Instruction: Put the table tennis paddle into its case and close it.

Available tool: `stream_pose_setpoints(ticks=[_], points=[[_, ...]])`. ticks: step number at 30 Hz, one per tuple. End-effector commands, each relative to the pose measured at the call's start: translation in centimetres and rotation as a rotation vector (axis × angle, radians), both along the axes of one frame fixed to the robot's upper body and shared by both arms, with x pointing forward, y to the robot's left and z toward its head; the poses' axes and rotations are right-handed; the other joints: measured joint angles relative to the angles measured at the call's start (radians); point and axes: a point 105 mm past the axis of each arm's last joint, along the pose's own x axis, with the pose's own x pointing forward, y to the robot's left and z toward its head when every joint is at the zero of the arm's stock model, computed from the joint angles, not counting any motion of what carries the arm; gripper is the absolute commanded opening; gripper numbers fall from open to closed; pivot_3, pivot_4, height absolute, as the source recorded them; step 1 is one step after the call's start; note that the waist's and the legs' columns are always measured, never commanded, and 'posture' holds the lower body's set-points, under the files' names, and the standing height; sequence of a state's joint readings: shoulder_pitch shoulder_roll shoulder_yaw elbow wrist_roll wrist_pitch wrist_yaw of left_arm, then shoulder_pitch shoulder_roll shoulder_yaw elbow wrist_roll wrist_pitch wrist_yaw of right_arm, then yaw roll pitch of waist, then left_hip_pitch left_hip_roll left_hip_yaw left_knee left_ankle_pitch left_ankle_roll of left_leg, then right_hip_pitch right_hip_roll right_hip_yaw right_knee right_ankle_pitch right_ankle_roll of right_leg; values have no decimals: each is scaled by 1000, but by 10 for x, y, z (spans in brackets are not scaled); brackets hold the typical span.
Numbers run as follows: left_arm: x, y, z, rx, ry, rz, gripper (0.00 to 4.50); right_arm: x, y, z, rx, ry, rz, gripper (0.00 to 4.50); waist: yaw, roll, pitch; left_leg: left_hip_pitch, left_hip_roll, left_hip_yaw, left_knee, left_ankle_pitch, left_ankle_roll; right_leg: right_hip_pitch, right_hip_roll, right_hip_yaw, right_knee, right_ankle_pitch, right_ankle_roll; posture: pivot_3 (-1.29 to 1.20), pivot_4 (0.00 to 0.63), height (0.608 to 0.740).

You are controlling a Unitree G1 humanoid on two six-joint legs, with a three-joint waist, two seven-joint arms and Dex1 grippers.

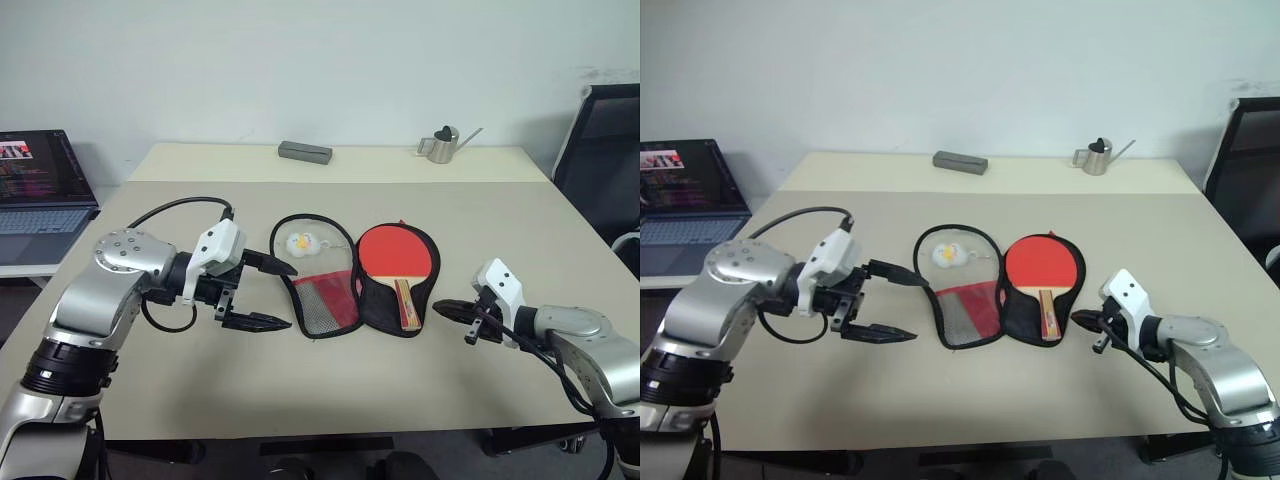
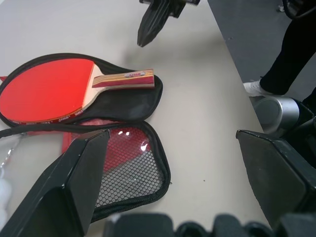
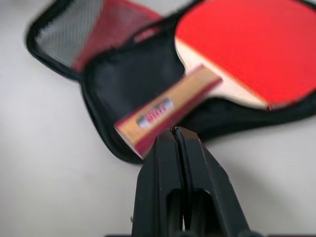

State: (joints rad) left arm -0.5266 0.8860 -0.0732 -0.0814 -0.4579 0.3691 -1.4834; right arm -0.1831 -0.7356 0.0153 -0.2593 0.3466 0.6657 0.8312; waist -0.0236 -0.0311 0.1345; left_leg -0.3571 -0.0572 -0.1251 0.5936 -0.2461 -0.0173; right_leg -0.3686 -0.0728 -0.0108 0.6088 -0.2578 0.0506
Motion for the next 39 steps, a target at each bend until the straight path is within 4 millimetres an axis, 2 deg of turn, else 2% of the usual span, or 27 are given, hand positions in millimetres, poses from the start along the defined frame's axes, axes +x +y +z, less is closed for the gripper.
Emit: stream_pose_setpoints(ticks=[1, 11, 16, 21, 25, 29, 33, 39], points=[[-3, -5, 12, -12, -44, -28, 4500, -2, 8, -2, -40, -33, 70, 42, 0, -1, 0, 0, 0, 0, 0, 0, 0, 0, 0, 0, 0, 0, 0, 0, 150, 740], [-3, -3, 11, -17, -35, -5, 4500, -14, 26, -11, -45, -22, 196, 42, 3, -1, -1, 0, 0, -1, 0, 0, 0, 0, 0, 0, 0, 0, 0, 0, 150, 740], [-4, -2, 10, -21, -33, 4, 4500, -13, 31, -8, -20, -33, 204, 42, 3, -1, -1, 0, 0, -1, 0, 0, 0, 0, 0, 1, 0, 0, 0, 0, 150, 740], [-4, 1, 10, -22, -32, 17, 4500, 3, 9, 13, 34, -69, 105, 42, 5, -1, 0, 0, 0, -1, 0, 0, 0, 0, 0, 1, 0, 0, 0, 0, 150, 740], [-4, 2, 9, -17, -30, 17, 4500, 6, -9, 9, -44, -70, 86, 42, 15, 0, 0, 0, 0, -1, 1, 0, 0, -1, 0, 0, 0, 0, -1, 0, 150, 740], [-3, 1, 8, -16, -31, 13, 4500, 11, -17, -3, -117, -75, 83, 42, 20, -1, -1, 0, 0, -1, 0, 0, 0, 0, 0, 0, 0, 0, -1, 0, 150, 740], [-5, 0, 6, -3, -28, -7, 4500, 14, -6, -13, -147, -92, 132, 42, 20, -2, -1, 0, 0, 0, 1, 0, 0, 0, 0, 0, 0, 0, -1, 0, 150, 740], [-4, 2, 4, 23, -33, -6, 4500, 13, 16, -10, -140, -115, 227, 42, 21, -2, -1, 0, 0, 0, 0, 0, 0, 0, 1, 0, 0, 0, -1, 0, 150, 740]])
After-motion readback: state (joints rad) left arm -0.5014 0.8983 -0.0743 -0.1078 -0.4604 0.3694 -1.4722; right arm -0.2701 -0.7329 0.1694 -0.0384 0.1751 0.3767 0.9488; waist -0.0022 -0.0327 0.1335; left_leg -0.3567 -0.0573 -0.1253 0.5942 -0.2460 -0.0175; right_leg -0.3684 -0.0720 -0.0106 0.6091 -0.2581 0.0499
